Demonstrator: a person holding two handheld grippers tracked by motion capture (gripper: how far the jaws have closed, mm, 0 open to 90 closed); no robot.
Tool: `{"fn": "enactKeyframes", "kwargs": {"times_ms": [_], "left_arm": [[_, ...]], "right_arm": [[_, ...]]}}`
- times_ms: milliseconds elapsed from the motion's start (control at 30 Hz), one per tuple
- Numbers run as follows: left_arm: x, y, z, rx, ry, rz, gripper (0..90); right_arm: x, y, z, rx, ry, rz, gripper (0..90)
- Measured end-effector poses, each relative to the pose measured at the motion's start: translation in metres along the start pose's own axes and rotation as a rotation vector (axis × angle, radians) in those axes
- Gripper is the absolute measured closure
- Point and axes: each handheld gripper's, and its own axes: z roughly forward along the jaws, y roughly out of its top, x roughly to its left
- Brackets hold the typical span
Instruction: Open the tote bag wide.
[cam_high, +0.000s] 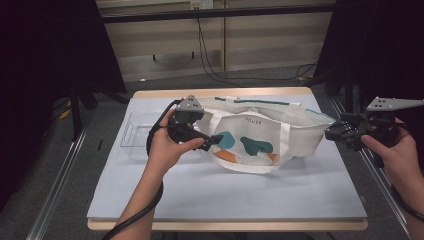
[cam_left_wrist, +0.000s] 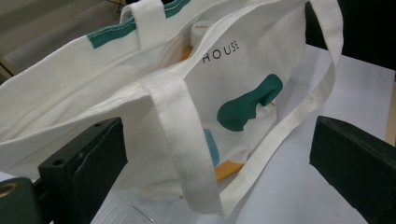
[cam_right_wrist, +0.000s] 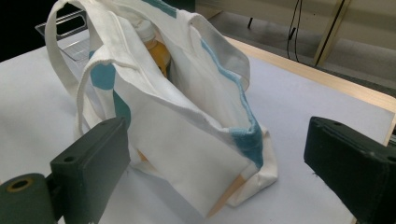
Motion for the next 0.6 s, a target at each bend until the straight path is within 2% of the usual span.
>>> {"fn": "enactKeyframes", "kwargs": {"times_ms": [267, 567, 600], "left_arm": [[-0.002, 0.011, 0.004, -0.001, -0.005, 0.024, 3.7], [-0.002, 0.019, 0.011, -0.014, -0.011, 0.019, 3.7], [-0.002, 0.02, 0.012, -0.003, -0.013, 0.031, 3.7]], "right_arm": [[-0.002, 0.007, 0.004, 0.007, -0.01, -0.012, 6.1], [-0.004, 0.019, 0.006, -0.003, -0.009, -0.017, 6.2], [-0.004, 0.02, 0.007, -0.011, -0.011, -0.019, 6.4]]}}
